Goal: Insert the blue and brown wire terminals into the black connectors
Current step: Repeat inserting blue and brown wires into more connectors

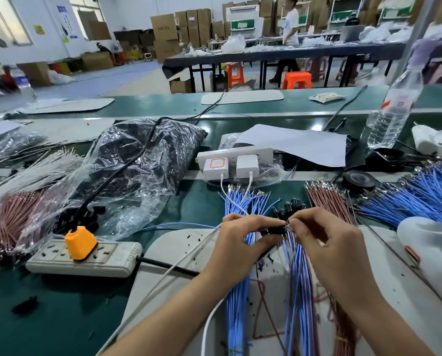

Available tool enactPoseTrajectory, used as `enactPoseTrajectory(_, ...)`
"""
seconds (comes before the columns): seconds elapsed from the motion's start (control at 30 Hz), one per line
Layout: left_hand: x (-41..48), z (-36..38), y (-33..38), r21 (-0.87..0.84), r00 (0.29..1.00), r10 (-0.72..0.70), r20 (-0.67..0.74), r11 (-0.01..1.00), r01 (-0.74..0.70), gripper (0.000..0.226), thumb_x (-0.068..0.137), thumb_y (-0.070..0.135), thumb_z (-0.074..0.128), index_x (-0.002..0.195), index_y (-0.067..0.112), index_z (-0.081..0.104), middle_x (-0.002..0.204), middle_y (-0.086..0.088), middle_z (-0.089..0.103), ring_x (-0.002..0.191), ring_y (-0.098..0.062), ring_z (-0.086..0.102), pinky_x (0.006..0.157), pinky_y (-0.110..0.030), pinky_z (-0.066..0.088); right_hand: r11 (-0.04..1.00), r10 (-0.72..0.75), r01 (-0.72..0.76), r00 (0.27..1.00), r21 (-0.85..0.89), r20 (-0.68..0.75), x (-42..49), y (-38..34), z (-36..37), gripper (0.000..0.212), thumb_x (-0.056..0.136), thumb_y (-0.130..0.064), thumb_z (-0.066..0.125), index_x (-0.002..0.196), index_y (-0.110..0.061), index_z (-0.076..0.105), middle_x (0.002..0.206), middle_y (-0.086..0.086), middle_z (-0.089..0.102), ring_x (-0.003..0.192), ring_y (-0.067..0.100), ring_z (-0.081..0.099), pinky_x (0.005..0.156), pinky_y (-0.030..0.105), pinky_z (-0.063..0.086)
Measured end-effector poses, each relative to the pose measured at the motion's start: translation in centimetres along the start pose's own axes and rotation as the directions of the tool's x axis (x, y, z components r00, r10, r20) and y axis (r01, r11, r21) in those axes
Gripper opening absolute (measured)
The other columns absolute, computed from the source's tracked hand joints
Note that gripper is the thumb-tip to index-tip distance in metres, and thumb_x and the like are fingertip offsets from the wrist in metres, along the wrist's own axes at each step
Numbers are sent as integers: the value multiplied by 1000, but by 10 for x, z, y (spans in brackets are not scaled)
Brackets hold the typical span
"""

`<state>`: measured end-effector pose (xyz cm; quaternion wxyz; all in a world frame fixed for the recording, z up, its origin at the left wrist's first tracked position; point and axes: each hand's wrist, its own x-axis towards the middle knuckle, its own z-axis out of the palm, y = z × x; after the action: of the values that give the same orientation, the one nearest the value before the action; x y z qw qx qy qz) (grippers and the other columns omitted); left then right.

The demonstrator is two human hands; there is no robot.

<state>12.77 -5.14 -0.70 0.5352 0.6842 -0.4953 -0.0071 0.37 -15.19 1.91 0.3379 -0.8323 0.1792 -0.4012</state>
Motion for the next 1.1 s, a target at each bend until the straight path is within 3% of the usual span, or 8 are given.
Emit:
enactPoseTrajectory(0.17,0,1,0,27,1000,14,23,1000,-14,21,78,21,75,99,24,73,87,29,65,83,14,55,89,-36,41,978,146,-151,988,146,43,0,1,3,10,86,-11,66,79,-18,67,61,-5,64,59,4,61,57,9,45)
enactPoseTrajectory(0.37,1,3,-1,27,1000,-5,30,1000,4,15,79,30,69,92,22,72,76,38,60,81,13,54,89,-26,35,779,327,-384,923,496,200,0,3,1,9,85,-5,64,80,-10,69,65,8,70,54,16,66,55,20,55)
enactPoseTrajectory(0.47,0,4,-1,32,1000,16,19,999,-17,17,80,31,67,92,20,72,78,39,60,81,14,53,87,-28,37,795,294,-367,929,482,223,1,5,0,12,83,-1,66,81,-12,71,67,9,71,57,17,68,57,19,54)
enactPoseTrajectory(0.63,-1,5,-1,63,995,105,-2,993,-104,18,80,29,69,92,16,72,93,17,65,77,18,48,82,-15,30,868,251,-307,950,389,188,1,9,1,13,85,-2,66,81,-14,69,65,6,71,56,16,67,58,18,54)
enactPoseTrajectory(0.7,0,4,-1,59,995,97,2,994,-97,18,80,30,69,92,16,72,82,12,68,71,12,52,83,-15,30,893,234,-288,954,346,189,1,9,1,13,85,-3,66,81,-15,69,66,5,71,58,16,68,60,18,54)
enactPoseTrajectory(0.8,0,3,-2,57,996,90,10,994,-91,19,82,31,68,93,16,72,70,8,70,64,0,57,86,-16,30,843,269,-346,934,412,234,2,9,-1,8,84,-4,65,79,-9,69,66,10,70,55,20,67,56,21,55)
enactPoseTrajectory(0.9,0,3,-2,66,993,114,34,991,-116,17,83,29,68,93,16,71,68,7,70,62,6,56,87,-16,29,765,321,-429,901,480,292,4,12,-4,8,83,-6,64,77,-4,69,63,14,68,52,23,65,53,26,56)
enactPoseTrajectory(1.1,0,2,-2,82,993,117,33,989,-119,18,83,30,67,94,17,71,70,7,71,63,-2,60,88,-17,29,844,217,-328,932,425,290,4,13,-5,6,82,-1,65,81,-6,68,68,11,70,57,18,68,58,22,56)
